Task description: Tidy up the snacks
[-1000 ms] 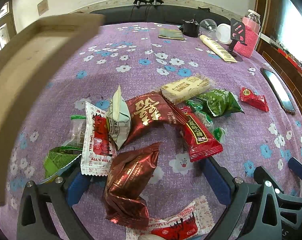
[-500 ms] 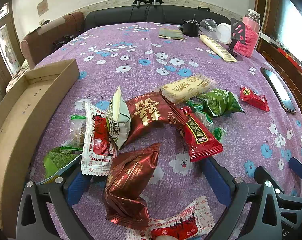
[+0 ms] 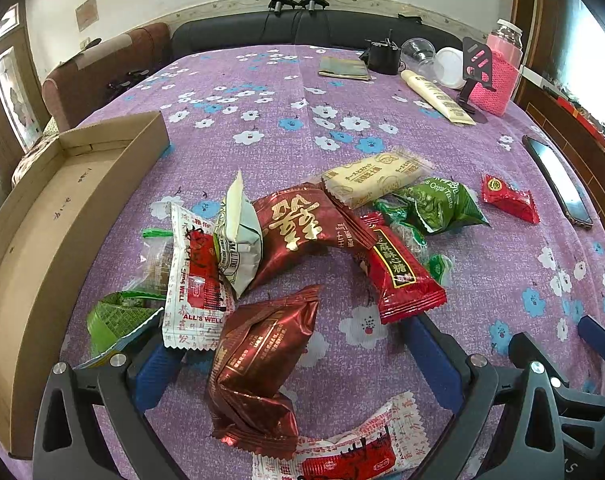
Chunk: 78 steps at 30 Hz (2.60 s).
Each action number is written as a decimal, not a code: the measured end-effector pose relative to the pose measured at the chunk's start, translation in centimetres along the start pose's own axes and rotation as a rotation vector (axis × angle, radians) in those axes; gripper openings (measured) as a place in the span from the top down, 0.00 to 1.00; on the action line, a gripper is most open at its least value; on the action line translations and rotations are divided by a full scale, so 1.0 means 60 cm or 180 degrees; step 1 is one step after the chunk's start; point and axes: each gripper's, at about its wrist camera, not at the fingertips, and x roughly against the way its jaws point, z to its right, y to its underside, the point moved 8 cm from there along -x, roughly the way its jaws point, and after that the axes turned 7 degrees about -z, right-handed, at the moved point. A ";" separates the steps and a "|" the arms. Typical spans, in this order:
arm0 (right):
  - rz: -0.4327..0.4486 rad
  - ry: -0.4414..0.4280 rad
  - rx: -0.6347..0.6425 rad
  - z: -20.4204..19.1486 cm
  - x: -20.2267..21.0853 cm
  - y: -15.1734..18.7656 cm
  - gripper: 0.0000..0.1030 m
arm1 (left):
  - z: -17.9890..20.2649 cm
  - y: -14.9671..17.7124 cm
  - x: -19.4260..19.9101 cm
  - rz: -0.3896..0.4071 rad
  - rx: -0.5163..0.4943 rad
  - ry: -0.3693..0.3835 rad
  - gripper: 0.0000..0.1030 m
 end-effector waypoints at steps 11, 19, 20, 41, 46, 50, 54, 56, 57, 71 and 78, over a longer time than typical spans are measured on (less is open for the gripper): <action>0.0001 0.0001 0.0002 0.000 0.000 0.000 0.00 | 0.000 0.001 0.000 0.0001 0.0002 -0.0001 0.00; 0.0000 0.0001 0.0002 0.000 0.000 -0.001 0.00 | -0.001 0.000 0.000 0.0000 0.0002 -0.0001 0.00; 0.0000 0.0001 0.0002 0.000 0.000 -0.001 0.00 | 0.000 0.000 0.000 0.0000 0.0001 -0.0001 0.00; -0.0048 -0.0009 -0.0021 0.002 0.003 0.004 0.00 | 0.000 -0.001 -0.001 -0.0047 0.0031 -0.0012 0.00; -0.0168 0.0012 -0.0041 -0.001 0.002 0.009 0.00 | 0.004 0.003 0.000 -0.0167 -0.0210 0.0110 0.00; -0.0168 -0.0009 -0.0019 0.000 0.004 0.012 0.00 | 0.003 0.012 0.008 -0.0265 -0.0385 0.0254 0.02; -0.0163 -0.0001 -0.0024 0.000 0.005 0.014 0.00 | -0.018 0.015 0.053 -0.0262 -0.0135 0.0758 0.20; -0.0155 0.0012 -0.0043 0.000 0.006 0.015 0.00 | -0.040 0.008 0.097 -0.0026 -0.0056 0.0899 0.20; -0.0158 0.0016 -0.0043 0.000 0.006 0.016 0.00 | -0.060 0.003 0.128 0.0157 -0.0013 0.0939 0.20; 0.0018 -0.0762 0.0501 -0.129 0.100 0.018 0.16 | -0.236 0.012 0.196 0.0608 0.0419 0.0801 0.20; -0.0056 -0.0959 0.0672 -0.217 0.090 0.007 0.24 | -0.217 0.026 0.183 0.0476 0.0327 0.0929 0.20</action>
